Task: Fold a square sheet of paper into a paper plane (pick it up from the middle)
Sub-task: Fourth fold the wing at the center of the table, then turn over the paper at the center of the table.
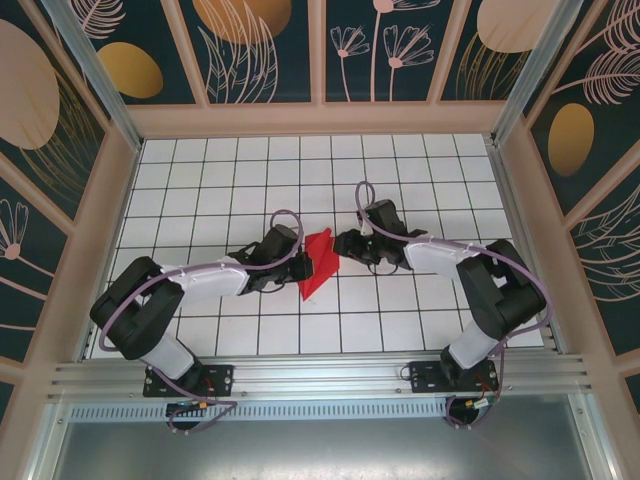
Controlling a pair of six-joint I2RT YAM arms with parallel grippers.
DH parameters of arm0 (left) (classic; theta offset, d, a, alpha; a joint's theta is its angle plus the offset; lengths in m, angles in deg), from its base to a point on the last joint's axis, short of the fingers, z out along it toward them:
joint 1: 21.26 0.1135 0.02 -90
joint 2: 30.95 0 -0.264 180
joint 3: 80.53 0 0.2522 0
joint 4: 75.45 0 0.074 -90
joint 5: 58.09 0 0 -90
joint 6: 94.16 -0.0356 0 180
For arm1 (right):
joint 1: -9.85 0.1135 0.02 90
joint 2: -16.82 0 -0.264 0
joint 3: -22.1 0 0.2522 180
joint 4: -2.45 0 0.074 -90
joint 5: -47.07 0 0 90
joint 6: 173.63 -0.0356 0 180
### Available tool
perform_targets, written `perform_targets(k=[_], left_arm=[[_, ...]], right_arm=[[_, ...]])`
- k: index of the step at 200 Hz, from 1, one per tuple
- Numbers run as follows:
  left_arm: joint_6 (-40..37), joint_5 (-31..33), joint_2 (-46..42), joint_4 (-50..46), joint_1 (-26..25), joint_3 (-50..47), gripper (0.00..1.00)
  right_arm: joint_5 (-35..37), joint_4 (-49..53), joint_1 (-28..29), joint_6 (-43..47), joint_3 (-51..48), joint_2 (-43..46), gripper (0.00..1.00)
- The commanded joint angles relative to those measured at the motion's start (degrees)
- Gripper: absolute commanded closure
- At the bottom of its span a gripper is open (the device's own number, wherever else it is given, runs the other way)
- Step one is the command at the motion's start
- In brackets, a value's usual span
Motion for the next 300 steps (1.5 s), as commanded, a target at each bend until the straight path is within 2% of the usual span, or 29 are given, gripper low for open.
perform_targets(k=[1, 55, 179, 232, 270, 300], left_arm=[[-1.75, 1.91, 1.00, -0.58, 0.03, 0.95, 0.92], [-3.12, 3.15, 2.09, -0.67, 0.04, -0.35, 0.94], [-1.61, -0.25, 3.08, 3.37, 0.03, -3.72, 0.95], [-1.16, -3.12, -0.81, 5.89, 0.00, -3.94, 0.88], [-1.75, 0.63, -5.88, 3.39, 0.01, -4.07, 0.85], [-2.77, 1.92, -5.35, 1.00, 0.07, -3.81, 0.85]], right_arm=[[-0.77, -2.88, 0.01, -2.30, -1.94, 0.00, 0.53], [-2.22, -5.48, 1.38, -3.55, -1.58, -3.80, 0.52], [-4.66, -8.94, 2.48, -6.29, -1.79, -6.62, 0.53], [-3.07, -7.16, 2.85, -6.93, -2.33, -4.14, 0.53], [-3.08, -8.00, 3.11, -7.74, -4.40, -2.28, 0.52], [-3.80, -9.26, 3.47, -8.68, -5.38, -2.01, 0.52]])
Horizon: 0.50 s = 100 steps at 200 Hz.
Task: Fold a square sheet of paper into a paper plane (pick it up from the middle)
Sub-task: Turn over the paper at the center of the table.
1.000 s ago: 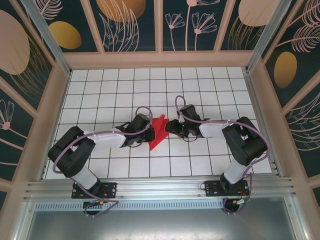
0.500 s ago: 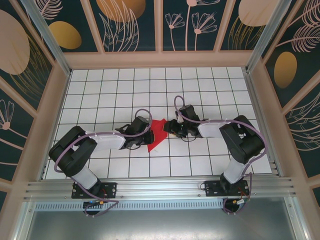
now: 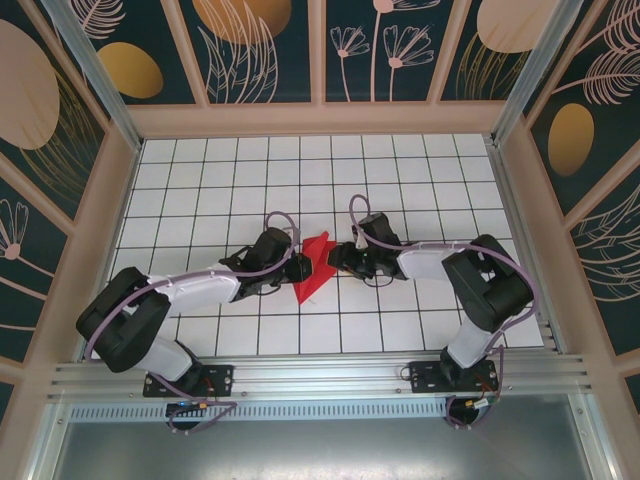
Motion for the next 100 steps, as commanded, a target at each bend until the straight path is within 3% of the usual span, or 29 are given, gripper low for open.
perform_targets(k=[1, 100], left_arm=[[-1.29, 2.03, 0.31, -2.69, 0.03, 0.01, 0.85], [-0.99, 1.18, 5.48, -1.23, 0.00, -1.68, 0.92]], right_arm=[[-0.59, -1.48, 0.72, -1.68, -1.39, 1.74, 0.52], [-1.45, -2.75, 1.46, -3.14, -0.63, 0.30, 0.52]])
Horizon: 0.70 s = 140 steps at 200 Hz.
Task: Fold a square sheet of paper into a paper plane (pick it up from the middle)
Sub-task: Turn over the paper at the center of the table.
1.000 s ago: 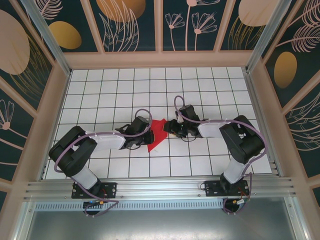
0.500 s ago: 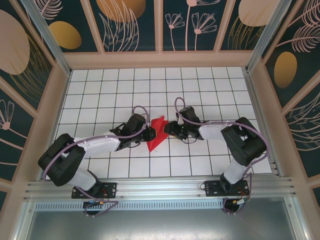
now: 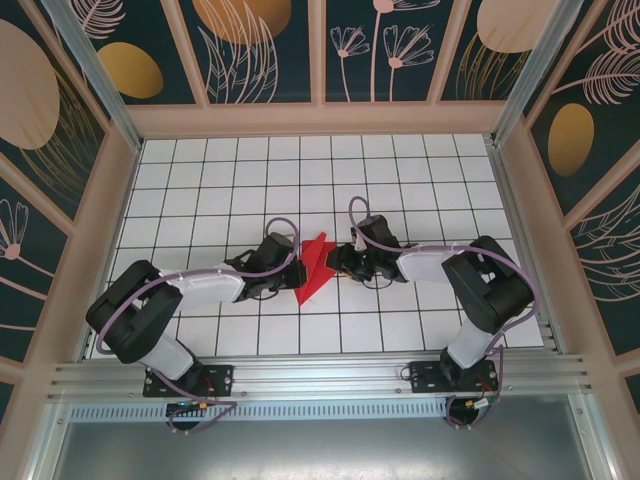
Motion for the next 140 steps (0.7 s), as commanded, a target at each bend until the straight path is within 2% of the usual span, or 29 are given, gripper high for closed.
perform_targets(k=[1, 120, 140], left_arm=[[-0.64, -0.51, 1.44, 0.45, -0.01, -0.79, 0.92], [2.13, -4.55, 2.90, 5.93, 0.04, -3.90, 0.92], [2.45, -4.57, 2.86, 6.08, -0.01, -4.01, 0.93]], right_arm=[[-1.20, -1.56, 0.53, -1.03, 0.07, -0.03, 0.52], [-2.37, -3.02, 1.39, -2.58, 2.03, -1.99, 0.52], [1.12, -0.57, 1.44, -2.01, 1.99, -0.60, 0.52]])
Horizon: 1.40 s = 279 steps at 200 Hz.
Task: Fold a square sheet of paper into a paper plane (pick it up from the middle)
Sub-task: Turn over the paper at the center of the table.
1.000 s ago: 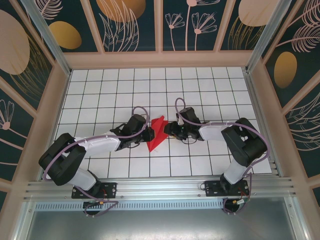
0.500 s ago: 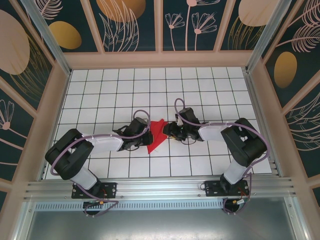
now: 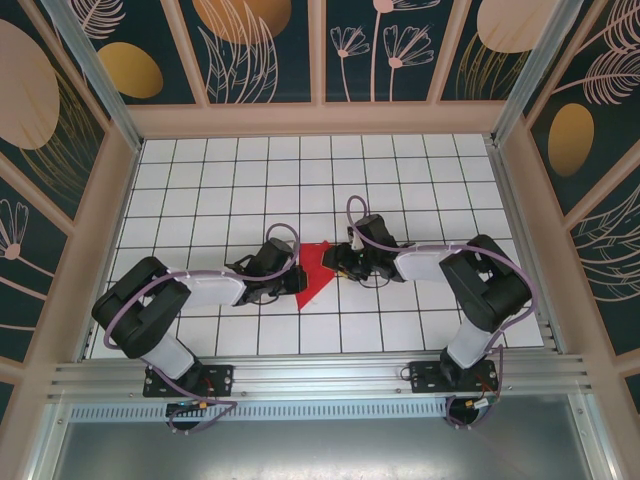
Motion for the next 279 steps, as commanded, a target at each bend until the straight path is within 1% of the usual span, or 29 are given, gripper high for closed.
perform_targets(k=[1, 17, 55, 109, 144, 156, 181, 199, 229, 279], left_arm=[[1.10, -1.16, 0.94, 0.88, -0.01, -1.00, 0.93], [1.28, -1.34, 0.94, 1.10, 0.03, -1.33, 0.92], [1.67, -1.82, 1.15, 1.81, 0.07, -1.52, 0.92], [1.82, -2.42, 1.51, 2.30, 0.02, -1.52, 0.92], [1.89, -2.70, 1.46, 2.45, 0.02, -1.40, 0.92], [1.81, -2.65, 1.37, 2.32, 0.02, -1.43, 0.92], [1.97, -2.70, 1.33, 2.39, 0.03, -1.44, 0.92], [1.94, -2.92, 1.55, 2.44, -0.01, -1.26, 0.92], [2.31, -3.39, 1.97, 3.04, 0.03, -1.22, 0.92], [2.52, -3.67, 1.83, 3.39, 0.06, -1.84, 0.92]], right_arm=[[2.42, 0.88, 0.57, -0.22, 1.11, 0.39, 0.52], [4.26, 2.24, 0.51, -0.48, 0.42, 1.86, 0.52], [5.06, 2.73, 1.11, -1.38, -1.11, 2.13, 0.52], [3.03, 0.42, 3.36, -2.95, -1.46, 1.50, 0.52], [1.71, -1.90, 3.56, -3.59, -1.58, 1.93, 0.53], [3.32, 0.75, 3.56, -2.58, -0.90, 2.82, 0.53], [9.42, 8.04, 3.48, -1.50, -0.41, 6.49, 0.53], [12.25, 10.56, 3.47, -1.93, -1.14, 8.10, 0.52], [9.19, 7.10, 3.61, -3.12, -2.16, 6.55, 0.52], [8.19, 5.23, 4.34, -4.36, -2.17, 3.53, 0.52]])
